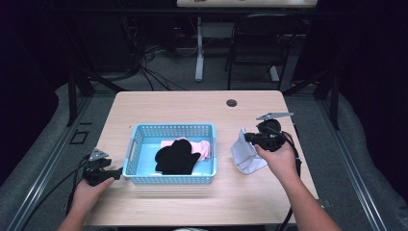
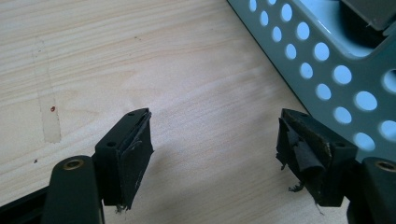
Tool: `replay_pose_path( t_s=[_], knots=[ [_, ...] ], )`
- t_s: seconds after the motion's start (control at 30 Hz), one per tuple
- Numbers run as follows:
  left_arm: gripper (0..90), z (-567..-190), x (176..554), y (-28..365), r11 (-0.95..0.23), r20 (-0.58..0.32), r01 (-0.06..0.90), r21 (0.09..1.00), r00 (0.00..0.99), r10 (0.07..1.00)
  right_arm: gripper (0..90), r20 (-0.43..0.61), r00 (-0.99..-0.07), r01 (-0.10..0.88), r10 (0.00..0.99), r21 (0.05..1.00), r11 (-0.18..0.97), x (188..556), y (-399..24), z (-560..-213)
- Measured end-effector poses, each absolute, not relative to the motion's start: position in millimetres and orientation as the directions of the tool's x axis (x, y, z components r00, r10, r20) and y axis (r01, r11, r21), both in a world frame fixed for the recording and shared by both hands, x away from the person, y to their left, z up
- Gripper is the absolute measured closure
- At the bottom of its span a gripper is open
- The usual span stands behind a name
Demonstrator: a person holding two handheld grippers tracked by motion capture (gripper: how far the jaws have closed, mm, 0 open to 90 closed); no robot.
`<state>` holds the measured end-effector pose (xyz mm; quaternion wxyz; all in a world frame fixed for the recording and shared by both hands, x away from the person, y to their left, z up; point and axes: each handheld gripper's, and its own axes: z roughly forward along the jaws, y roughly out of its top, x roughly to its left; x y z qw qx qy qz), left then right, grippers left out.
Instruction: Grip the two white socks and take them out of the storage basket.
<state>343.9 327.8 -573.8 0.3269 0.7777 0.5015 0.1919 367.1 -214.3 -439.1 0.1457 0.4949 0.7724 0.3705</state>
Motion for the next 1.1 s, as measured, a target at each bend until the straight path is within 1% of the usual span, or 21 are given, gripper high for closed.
replay_pose_path(
  t_s=[0.3,0.43,0.5,0.57,0.67,0.93,1.1],
  knots=[
    [26.4,-574,344,328,-0.283,-0.029,0.655,0.701,0.422,0.906,87.7,0.148,-0.39,0.702,0.909,0.686,0.19,378,-237,-459],
    [26.4,-574,344,328,-0.285,-0.028,0.654,0.701,0.424,0.905,87.1,0.133,-0.36,0.716,0.923,0.674,0.182,382,-244,-463],
    [26.4,-574,344,328,-0.284,-0.028,0.655,0.7,0.423,0.906,85.6,0.131,-0.352,0.718,0.927,0.673,0.178,383,-246,-464],
    [26.4,-574,344,328,-0.284,-0.028,0.655,0.7,0.423,0.906,82.1,0.125,-0.349,0.715,0.929,0.677,0.178,384,-247,-464],
    [26.4,-574,344,328,-0.283,-0.028,0.655,0.7,0.422,0.906,73.4,0.133,-0.342,0.717,0.93,0.677,0.167,385,-248,-464],
    [26.4,-574,344,328,-0.284,-0.029,0.655,0.7,0.423,0.905,67.1,0.124,-0.346,0.714,0.93,0.678,0.176,386,-245,-465],
    [26.4,-574,344,328,-0.285,-0.028,0.655,0.7,0.423,0.906,65.8,0.109,-0.363,0.707,0.926,0.679,0.197,383,-238,-465]
  ],
)
